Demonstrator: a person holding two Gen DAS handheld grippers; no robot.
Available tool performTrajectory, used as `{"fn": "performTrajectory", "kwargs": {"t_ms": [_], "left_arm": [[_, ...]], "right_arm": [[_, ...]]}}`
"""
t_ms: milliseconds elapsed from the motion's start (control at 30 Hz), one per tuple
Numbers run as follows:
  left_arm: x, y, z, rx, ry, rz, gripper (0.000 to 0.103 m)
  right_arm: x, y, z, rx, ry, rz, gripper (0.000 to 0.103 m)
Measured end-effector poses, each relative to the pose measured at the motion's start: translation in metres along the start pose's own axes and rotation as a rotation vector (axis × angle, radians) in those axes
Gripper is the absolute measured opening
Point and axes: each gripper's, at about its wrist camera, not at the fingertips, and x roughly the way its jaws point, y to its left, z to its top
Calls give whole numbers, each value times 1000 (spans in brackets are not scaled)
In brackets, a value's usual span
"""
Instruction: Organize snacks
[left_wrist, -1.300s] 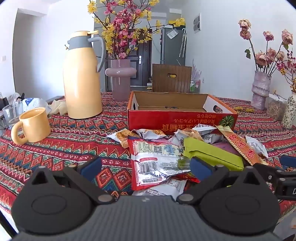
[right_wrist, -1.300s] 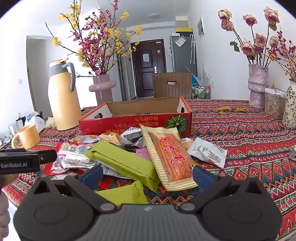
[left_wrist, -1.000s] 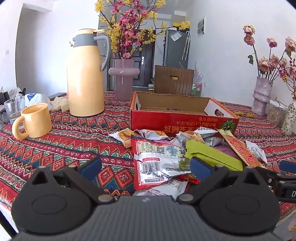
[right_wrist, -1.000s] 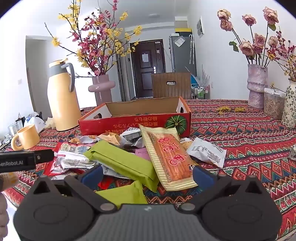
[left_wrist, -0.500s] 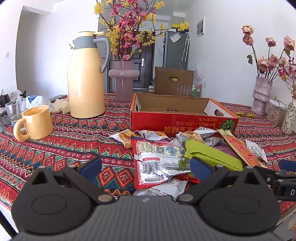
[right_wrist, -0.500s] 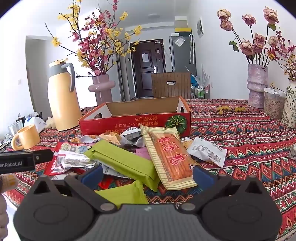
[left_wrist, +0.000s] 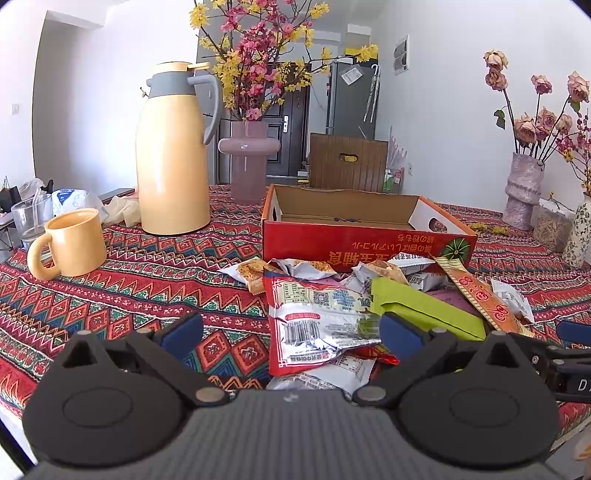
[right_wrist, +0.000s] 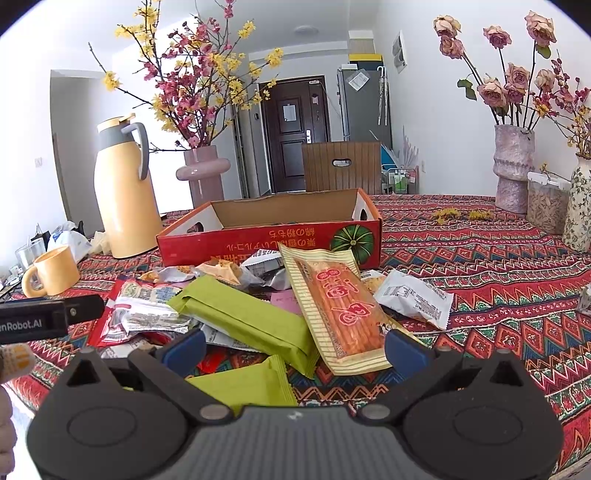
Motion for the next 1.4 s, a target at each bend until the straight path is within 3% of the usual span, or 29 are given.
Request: {"fn": "performTrajectory", "kwargs": {"t_ms": [1400], "left_arm": [[0,0,-1,2,-10,-6,103]], "right_arm": [[2,-1,-1,2,6,0,103]]}}
